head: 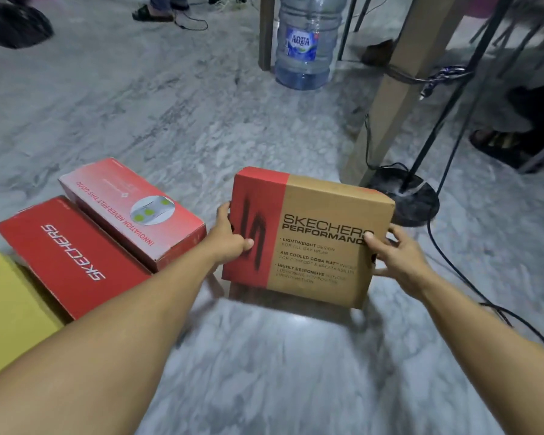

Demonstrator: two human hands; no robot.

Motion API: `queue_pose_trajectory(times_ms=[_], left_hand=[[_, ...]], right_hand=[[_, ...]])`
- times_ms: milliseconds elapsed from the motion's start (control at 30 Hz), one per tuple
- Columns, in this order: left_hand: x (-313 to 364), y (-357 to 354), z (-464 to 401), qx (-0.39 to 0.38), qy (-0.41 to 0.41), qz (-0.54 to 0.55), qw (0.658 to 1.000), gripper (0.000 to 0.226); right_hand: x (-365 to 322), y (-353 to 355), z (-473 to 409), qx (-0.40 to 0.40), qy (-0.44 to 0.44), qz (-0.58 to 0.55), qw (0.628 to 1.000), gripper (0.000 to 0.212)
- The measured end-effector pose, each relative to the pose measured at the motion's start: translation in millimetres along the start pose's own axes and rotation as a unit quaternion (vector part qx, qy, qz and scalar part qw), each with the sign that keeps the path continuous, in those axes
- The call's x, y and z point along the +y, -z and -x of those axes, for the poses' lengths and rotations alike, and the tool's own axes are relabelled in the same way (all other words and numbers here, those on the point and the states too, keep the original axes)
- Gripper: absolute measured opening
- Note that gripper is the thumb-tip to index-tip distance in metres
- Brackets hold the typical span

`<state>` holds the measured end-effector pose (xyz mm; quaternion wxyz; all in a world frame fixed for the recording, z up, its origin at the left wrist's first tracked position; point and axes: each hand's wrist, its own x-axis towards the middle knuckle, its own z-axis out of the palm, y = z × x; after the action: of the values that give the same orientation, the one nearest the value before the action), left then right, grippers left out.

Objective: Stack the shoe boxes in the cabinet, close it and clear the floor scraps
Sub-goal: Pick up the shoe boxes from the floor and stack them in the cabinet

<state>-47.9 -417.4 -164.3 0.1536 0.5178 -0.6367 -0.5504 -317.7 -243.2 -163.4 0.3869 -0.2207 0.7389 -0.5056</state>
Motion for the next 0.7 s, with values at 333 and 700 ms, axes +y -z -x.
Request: queue_pose_trajectory(times_ms=[333, 700], left_hand=[[-18.9, -17.9, -1.7, -0.014, 0.058, -0.001, 0.998, 0.114], [31.8, 32.7, 37.2, 0.05, -0.036, -0.025, 0.998, 0.123]], right_hand=[[11.4, -24.7, 6.6, -0.018, -0.014, 0.108, 0.994, 0.051], [-53.6, -4.4, 29.9, 0.004, 0.111, 0.191, 0.975, 0.068]])
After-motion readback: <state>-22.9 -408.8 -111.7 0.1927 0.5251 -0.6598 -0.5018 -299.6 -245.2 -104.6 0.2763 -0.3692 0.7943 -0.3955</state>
